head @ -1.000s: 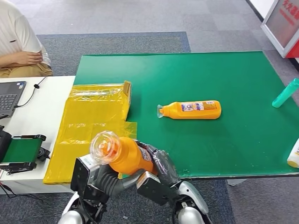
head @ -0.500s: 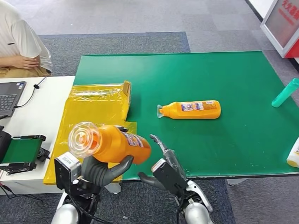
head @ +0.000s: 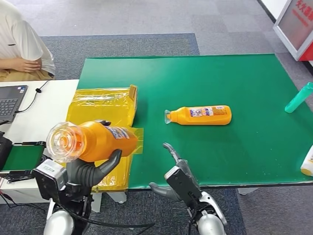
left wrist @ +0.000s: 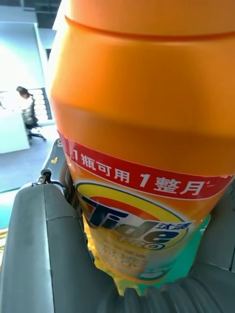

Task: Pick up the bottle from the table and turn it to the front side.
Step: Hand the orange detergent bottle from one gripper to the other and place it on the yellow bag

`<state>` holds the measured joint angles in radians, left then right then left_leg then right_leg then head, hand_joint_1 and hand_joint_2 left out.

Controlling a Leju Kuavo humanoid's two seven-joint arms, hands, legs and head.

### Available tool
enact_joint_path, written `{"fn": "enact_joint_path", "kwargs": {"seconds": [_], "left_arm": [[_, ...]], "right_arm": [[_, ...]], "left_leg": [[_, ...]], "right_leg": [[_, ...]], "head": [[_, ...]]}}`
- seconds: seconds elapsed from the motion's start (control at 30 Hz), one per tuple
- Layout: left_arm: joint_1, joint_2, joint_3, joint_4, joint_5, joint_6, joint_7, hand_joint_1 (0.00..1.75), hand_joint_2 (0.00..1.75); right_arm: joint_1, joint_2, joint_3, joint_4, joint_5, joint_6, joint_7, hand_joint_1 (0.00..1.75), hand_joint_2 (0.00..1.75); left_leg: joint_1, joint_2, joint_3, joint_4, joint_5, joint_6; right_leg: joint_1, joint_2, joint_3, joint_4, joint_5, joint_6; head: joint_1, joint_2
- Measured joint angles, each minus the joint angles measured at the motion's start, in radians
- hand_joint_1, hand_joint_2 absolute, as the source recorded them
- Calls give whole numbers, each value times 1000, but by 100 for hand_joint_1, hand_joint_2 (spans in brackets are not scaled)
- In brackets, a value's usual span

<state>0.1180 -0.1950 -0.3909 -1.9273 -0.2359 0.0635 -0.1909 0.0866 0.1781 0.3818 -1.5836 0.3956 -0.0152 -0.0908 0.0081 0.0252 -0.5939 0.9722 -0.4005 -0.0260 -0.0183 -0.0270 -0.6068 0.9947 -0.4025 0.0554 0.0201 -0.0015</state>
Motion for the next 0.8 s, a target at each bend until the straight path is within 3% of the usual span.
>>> {"fn": "enact_joint_path", "kwargs": {"seconds": [0.17,0.33,0.67,0.8], "left_arm": [[1,-11,30,-25,-187,66,-9,175,175],[-24,-28,129,-36,-417,105,26,175,175],[-105,-38,316,5,-993,65,101,175,175],[-122,-39,356,69,-1051,8,130,175,175]], "right_arm": [[21,4,-23,-42,6,-2,7,0,175],[57,18,-78,-150,61,25,4,0,175],[107,70,-175,-355,103,99,-22,0,175],[115,78,-199,-399,106,122,-35,0,175]], "left_leg": [[0,0,0,0,0,0],[0,0,0,0,0,0],[0,0,0,0,1,-1],[0,0,0,0,1,-1]], "right_leg": [[0,0,0,0,0,0],[0,0,0,0,0,0],[0,0,0,0,0,0],[0,0,0,0,0,0]], "head": [[0,0],[0,0],[0,0],[0,0]]}}
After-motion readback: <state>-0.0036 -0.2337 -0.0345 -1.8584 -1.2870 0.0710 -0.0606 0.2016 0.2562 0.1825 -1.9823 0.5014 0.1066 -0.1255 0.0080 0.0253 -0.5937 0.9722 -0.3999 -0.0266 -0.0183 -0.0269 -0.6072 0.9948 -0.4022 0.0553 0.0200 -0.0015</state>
